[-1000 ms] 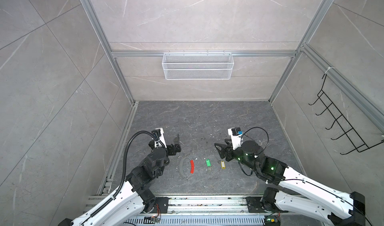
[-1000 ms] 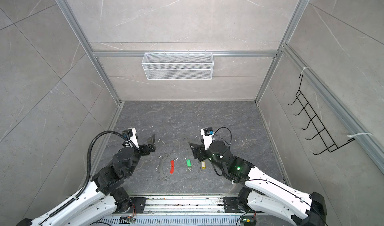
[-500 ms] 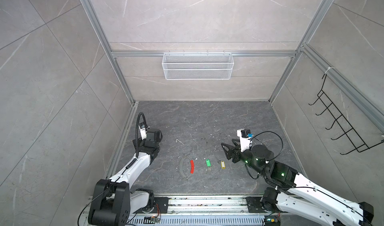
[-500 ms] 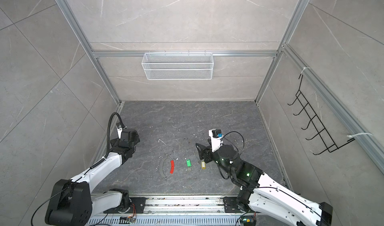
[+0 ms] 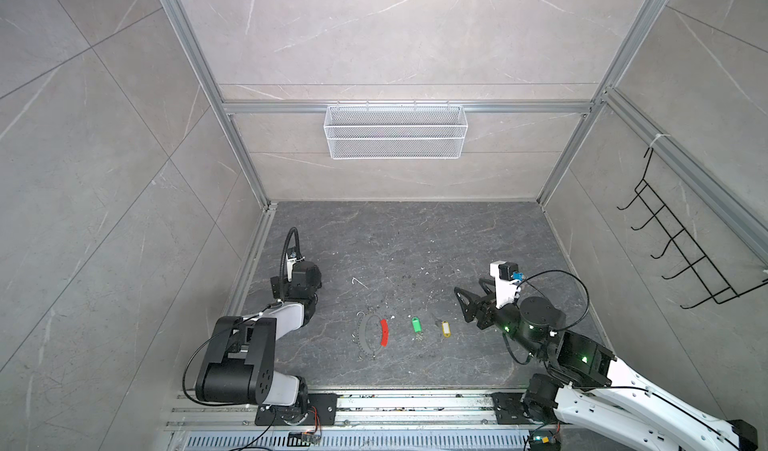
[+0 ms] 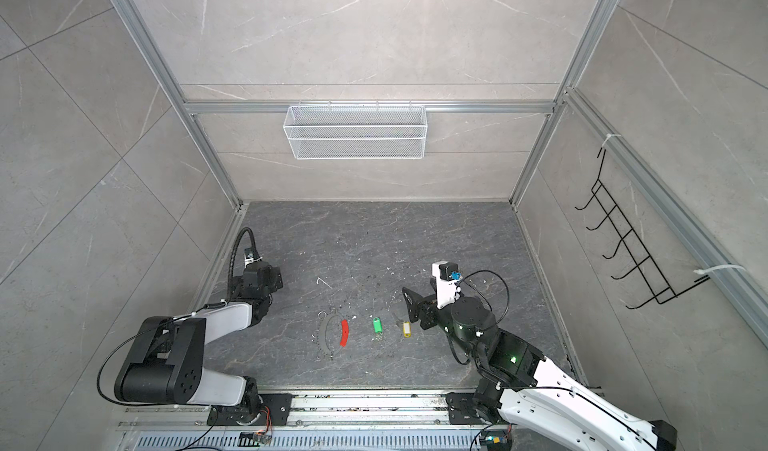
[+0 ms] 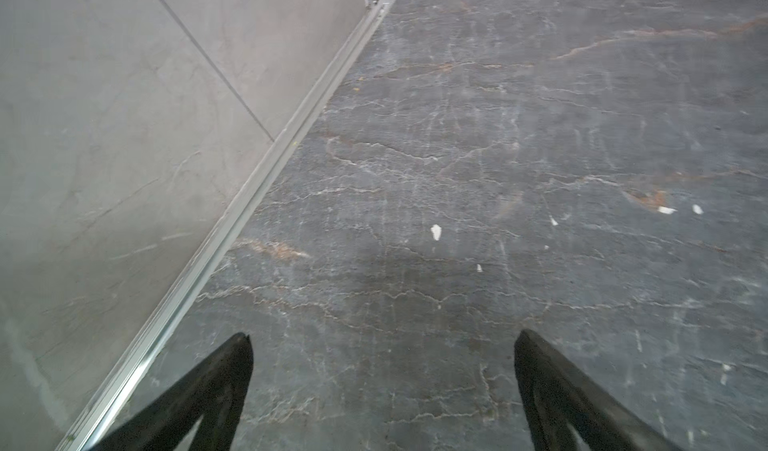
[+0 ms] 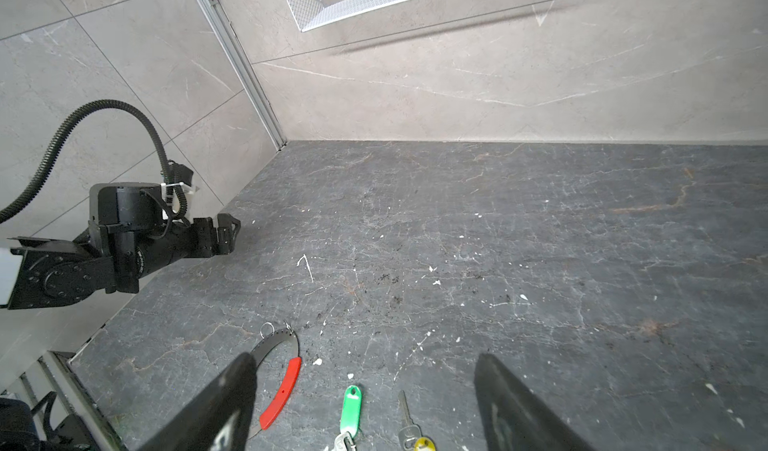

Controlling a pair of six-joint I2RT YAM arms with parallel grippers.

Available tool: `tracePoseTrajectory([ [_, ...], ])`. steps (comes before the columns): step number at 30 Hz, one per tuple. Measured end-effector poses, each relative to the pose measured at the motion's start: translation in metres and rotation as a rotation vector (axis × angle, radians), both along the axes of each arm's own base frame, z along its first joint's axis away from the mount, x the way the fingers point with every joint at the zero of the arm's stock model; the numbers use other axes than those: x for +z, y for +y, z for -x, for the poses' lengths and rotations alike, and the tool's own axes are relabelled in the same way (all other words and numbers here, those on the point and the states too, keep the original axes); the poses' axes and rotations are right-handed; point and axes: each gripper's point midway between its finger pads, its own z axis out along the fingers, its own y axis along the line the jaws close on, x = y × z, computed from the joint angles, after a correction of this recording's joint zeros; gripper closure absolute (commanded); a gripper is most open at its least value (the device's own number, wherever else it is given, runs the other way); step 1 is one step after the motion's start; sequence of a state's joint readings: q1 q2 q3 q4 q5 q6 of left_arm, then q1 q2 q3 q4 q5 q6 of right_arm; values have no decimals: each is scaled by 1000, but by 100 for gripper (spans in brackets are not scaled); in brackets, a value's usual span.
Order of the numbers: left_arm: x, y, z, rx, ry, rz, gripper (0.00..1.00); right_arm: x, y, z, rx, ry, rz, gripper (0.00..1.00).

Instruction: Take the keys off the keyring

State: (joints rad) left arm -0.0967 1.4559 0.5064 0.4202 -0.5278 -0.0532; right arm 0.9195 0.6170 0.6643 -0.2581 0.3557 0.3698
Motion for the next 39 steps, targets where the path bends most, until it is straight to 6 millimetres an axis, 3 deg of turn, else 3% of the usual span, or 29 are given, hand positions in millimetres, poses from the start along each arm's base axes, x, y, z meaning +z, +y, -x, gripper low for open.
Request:
tracePoseTrajectory([
  [4,-2,-17,-19,-118,46,1,9,-4,2,0,4,8,10,13],
  [8,-1,-20,-23,-157,21,38,8,-14,7,-3,13,28,43,13],
  [12,-12,-5,-9,-103,-21,54,5,-22,12,-5,20,48,66,10],
  [15,-19,0,-2,-82,-16,66,0,-17,13,-6,21,31,50,8],
  [24,-7,-2,-8,-89,-93,78,0,-3,11,-5,20,-17,6,8],
  [27,-12,-4,1,-100,-142,78,0,0,8,-4,19,-26,-6,5],
  [29,-20,-5,8,-108,-117,85,0,-1,6,-3,15,-30,-7,0],
  [39,-13,-6,3,-116,-157,88,0,-14,-16,-23,-170,-24,49,0],
])
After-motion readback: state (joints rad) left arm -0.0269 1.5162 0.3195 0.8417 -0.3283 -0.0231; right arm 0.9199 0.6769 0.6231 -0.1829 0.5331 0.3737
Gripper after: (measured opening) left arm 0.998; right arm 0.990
